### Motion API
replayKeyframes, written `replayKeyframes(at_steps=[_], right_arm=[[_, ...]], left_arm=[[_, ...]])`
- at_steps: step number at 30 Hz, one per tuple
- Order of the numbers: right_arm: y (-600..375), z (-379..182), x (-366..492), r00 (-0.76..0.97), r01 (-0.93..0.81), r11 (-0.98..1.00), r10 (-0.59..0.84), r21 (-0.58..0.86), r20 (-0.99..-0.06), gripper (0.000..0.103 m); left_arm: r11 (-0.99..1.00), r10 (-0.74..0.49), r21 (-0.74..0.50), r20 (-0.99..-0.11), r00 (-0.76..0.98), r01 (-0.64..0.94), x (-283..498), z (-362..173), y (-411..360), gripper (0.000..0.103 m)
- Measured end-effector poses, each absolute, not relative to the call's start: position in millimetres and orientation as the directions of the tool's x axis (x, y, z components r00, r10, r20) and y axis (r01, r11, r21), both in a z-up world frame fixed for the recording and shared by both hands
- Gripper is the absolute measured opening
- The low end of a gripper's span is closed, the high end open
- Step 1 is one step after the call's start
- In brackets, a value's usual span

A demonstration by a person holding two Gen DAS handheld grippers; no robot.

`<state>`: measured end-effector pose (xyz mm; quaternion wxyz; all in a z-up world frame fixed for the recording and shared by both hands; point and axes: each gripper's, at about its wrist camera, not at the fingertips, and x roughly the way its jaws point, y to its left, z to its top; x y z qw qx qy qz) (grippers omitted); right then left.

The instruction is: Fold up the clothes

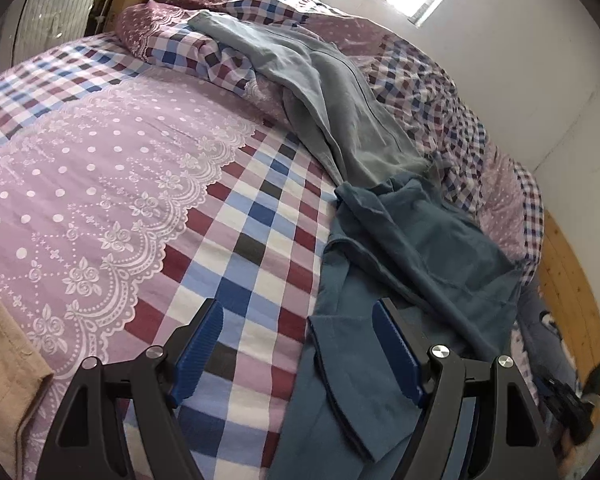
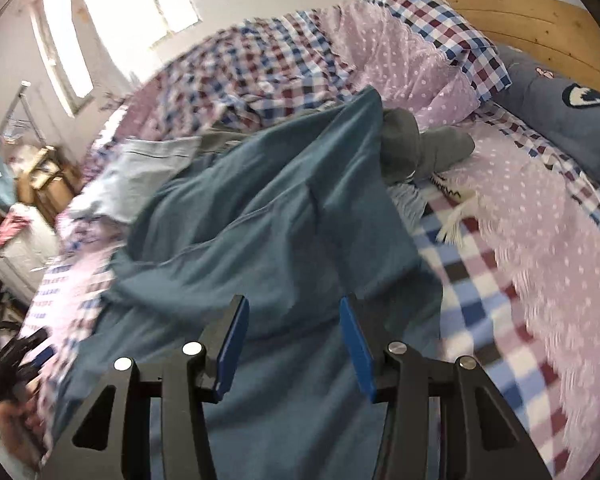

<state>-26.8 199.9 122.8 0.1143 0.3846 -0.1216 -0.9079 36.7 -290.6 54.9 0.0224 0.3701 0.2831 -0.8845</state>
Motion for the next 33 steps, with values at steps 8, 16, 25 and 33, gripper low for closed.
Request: replayKeyframes(at_steps=[8,16,25,33], right_arm=[[222,119,67,-0.638,0.185,-0.924,-0.371,0.334,-0.675,0.052],[292,111,120,-0.486,0.138,-0.938,-0.343,0.317,-0.804,0.052],[306,81,174,-0.269,0.187,-0.959,-0.258,0.212,-0.928,0.052],[304,59,196,-0.206,0.219,-0.963,-0.205,0.159,-0.957,0.052]], left_arm=[[-0.865,0.175,-0.443,-0.706,-0.686,0.236,59,48,-287,0.081],[-0.873,0.215,-0.454,-0.685,-0.696,0.177,97,61,-273,0.081],[-0.896,0.270,-0.437,-0.685,-0.677,0.085,185,66,-242,0.081],[-0.922,0.221,-0.368,-0.758,-0.613,0.123,241,62,-237,0.081]])
